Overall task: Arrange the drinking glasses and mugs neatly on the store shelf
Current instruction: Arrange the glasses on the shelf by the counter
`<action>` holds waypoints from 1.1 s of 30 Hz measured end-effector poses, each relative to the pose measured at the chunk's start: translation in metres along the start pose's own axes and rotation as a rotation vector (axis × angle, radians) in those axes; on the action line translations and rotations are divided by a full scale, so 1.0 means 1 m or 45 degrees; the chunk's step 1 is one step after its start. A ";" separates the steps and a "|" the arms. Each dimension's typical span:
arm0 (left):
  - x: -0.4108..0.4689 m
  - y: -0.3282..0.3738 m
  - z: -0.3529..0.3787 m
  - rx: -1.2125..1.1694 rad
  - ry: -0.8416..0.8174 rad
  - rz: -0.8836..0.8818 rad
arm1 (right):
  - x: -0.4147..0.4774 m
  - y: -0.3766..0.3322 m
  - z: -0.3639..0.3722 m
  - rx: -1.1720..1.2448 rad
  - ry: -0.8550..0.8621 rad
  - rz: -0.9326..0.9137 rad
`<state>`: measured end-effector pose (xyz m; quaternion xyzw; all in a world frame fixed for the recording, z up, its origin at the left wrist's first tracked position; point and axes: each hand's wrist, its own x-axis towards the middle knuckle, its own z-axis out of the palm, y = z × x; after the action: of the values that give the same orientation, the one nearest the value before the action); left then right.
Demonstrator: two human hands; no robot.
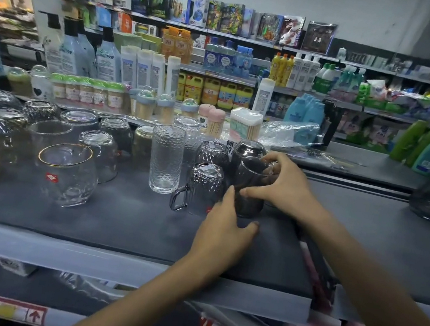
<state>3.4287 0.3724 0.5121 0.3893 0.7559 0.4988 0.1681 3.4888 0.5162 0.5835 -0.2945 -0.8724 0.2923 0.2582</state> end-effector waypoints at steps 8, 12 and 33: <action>-0.003 0.000 0.001 0.029 0.008 -0.038 | 0.004 0.003 0.008 -0.057 0.025 -0.031; -0.001 -0.003 -0.001 0.011 0.025 -0.025 | -0.001 0.001 0.008 -0.080 0.044 -0.067; 0.031 0.164 0.177 -0.009 -0.223 0.561 | -0.154 0.154 -0.199 -0.036 0.745 0.102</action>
<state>3.5917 0.5390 0.5820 0.5861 0.6336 0.4903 0.1215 3.7749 0.5860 0.5769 -0.4042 -0.7525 0.1926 0.4830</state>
